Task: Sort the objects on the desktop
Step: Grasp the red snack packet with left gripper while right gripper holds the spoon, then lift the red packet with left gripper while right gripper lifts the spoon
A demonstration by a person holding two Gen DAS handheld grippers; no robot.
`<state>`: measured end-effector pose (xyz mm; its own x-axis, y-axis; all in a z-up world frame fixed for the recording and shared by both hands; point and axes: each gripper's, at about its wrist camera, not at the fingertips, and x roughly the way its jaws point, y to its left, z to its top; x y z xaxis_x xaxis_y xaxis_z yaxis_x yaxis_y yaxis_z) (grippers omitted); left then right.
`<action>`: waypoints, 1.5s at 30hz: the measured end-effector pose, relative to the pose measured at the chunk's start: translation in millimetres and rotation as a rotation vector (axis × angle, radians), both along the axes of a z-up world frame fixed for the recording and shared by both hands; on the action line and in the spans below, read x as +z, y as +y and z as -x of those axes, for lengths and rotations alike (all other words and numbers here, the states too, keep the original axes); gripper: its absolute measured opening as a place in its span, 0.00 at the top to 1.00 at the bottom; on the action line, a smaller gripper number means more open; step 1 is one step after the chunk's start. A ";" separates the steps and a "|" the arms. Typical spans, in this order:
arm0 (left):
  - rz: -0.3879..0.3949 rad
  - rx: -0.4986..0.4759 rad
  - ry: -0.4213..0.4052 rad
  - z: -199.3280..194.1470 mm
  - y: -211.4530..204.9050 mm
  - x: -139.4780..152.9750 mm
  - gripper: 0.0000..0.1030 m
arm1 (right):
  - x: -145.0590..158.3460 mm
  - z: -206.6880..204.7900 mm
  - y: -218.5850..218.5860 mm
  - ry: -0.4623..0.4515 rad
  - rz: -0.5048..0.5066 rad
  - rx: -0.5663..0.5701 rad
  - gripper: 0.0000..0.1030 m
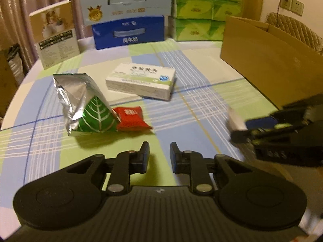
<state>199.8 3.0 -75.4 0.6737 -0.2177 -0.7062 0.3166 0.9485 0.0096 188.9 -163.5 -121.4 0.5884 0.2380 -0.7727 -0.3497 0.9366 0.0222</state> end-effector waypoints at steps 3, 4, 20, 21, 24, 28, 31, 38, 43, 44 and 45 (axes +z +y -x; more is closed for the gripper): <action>-0.019 0.039 -0.050 -8.8 0.8 2.7 0.63 | -1.6 -3.9 -3.0 -0.005 -0.007 -0.015 0.74; -0.034 0.049 -0.068 -11.6 0.8 2.9 0.59 | -2.3 -6.5 -3.8 -0.005 -0.014 -0.026 0.74; -0.125 0.023 -0.070 -61.6 -15.1 -25.7 0.58 | -8.7 -32.9 -0.5 -0.022 -0.054 -0.062 0.74; -0.116 0.023 -0.062 -61.9 -14.9 -25.2 0.65 | -8.7 -32.6 -0.3 -0.022 -0.052 -0.060 0.74; -0.114 0.012 -0.047 -57.8 -17.5 -23.5 0.73 | -8.3 -30.7 -0.9 -0.017 -0.052 -0.053 0.74; -0.082 0.000 -0.015 -39.3 -16.6 -20.6 0.74 | -6.5 -23.6 -4.8 0.003 -0.059 -0.050 0.74; -0.065 -0.017 0.010 -20.1 -18.1 -16.6 0.75 | -3.8 -16.0 -6.7 0.016 -0.061 -0.048 0.74; -0.050 -0.059 0.041 31.5 -28.3 -11.8 0.75 | 1.5 14.7 -11.4 0.035 -0.059 -0.038 0.74; -0.058 -0.056 0.018 40.9 -26.5 -11.7 0.60 | -1.6 20.4 -11.8 0.032 -0.054 -0.038 0.72; -0.068 -0.059 0.008 40.8 -26.7 -11.5 0.59 | -1.7 19.7 -11.8 0.027 -0.055 -0.039 0.70; -0.076 -0.061 -0.002 40.5 -26.7 -11.1 0.58 | -1.8 19.3 -11.8 0.020 -0.055 -0.045 0.60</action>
<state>159.3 -23.7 -86.5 0.6620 -0.2040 -0.7212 0.3732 0.9242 0.0811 169.6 -175.3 -123.3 0.5843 0.2539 -0.7708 -0.3065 0.9485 0.0801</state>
